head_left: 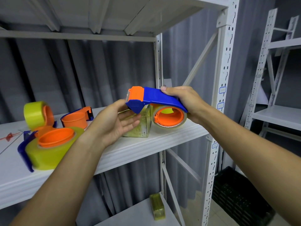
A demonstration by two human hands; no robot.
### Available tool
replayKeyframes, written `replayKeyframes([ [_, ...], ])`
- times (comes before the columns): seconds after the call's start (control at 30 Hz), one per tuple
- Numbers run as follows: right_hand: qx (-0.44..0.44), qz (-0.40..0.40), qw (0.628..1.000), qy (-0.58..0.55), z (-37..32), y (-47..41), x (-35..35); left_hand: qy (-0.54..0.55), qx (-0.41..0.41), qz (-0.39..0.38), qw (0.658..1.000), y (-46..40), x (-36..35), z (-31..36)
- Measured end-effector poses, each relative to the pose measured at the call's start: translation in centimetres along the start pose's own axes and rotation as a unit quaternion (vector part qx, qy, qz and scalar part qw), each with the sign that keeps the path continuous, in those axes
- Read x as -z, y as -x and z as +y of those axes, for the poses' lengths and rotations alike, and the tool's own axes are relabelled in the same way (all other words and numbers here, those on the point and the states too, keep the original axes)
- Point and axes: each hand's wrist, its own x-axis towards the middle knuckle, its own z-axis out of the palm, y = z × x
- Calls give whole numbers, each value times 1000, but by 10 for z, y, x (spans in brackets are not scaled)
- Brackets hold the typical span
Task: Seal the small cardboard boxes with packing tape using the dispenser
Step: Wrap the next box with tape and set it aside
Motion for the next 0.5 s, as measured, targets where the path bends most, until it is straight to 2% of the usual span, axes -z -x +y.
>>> replayKeyframes([
  [0.5, 43, -4, 997, 63, -3, 0, 5, -194, 14, 29, 981, -8, 10, 17],
])
